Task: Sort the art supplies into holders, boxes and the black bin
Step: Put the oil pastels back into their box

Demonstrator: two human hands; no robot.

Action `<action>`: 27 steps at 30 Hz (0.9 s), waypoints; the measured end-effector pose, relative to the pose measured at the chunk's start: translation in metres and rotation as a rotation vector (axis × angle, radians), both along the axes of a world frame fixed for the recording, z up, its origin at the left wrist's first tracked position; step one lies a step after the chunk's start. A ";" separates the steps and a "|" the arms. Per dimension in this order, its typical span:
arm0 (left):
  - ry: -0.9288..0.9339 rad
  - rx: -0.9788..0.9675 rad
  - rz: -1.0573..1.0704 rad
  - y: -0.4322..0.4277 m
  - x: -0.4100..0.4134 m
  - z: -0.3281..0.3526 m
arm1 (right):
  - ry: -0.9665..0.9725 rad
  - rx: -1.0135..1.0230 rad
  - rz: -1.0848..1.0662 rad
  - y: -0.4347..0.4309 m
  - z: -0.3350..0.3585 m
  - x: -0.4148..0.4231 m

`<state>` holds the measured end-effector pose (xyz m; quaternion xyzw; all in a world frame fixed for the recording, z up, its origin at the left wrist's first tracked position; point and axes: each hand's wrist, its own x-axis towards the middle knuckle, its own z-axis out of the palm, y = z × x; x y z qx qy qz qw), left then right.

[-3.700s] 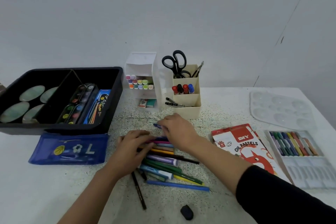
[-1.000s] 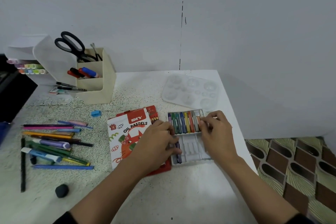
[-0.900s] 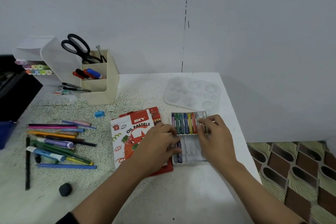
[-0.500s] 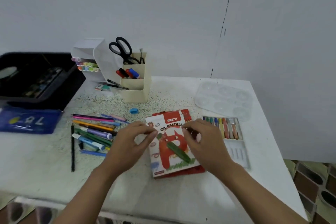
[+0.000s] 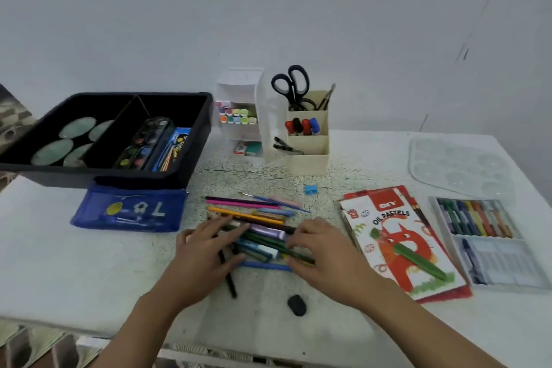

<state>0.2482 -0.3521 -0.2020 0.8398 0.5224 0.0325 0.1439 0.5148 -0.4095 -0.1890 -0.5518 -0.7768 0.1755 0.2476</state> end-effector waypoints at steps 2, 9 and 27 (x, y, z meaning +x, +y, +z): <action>-0.116 0.080 -0.040 0.007 -0.010 -0.002 | -0.044 -0.011 -0.035 0.008 -0.008 -0.016; -0.302 0.106 -0.159 0.029 -0.030 -0.014 | -0.068 -0.014 -0.164 0.022 -0.014 -0.040; -0.420 0.211 -0.181 0.034 -0.030 -0.036 | 0.097 0.017 -0.466 0.077 -0.013 -0.029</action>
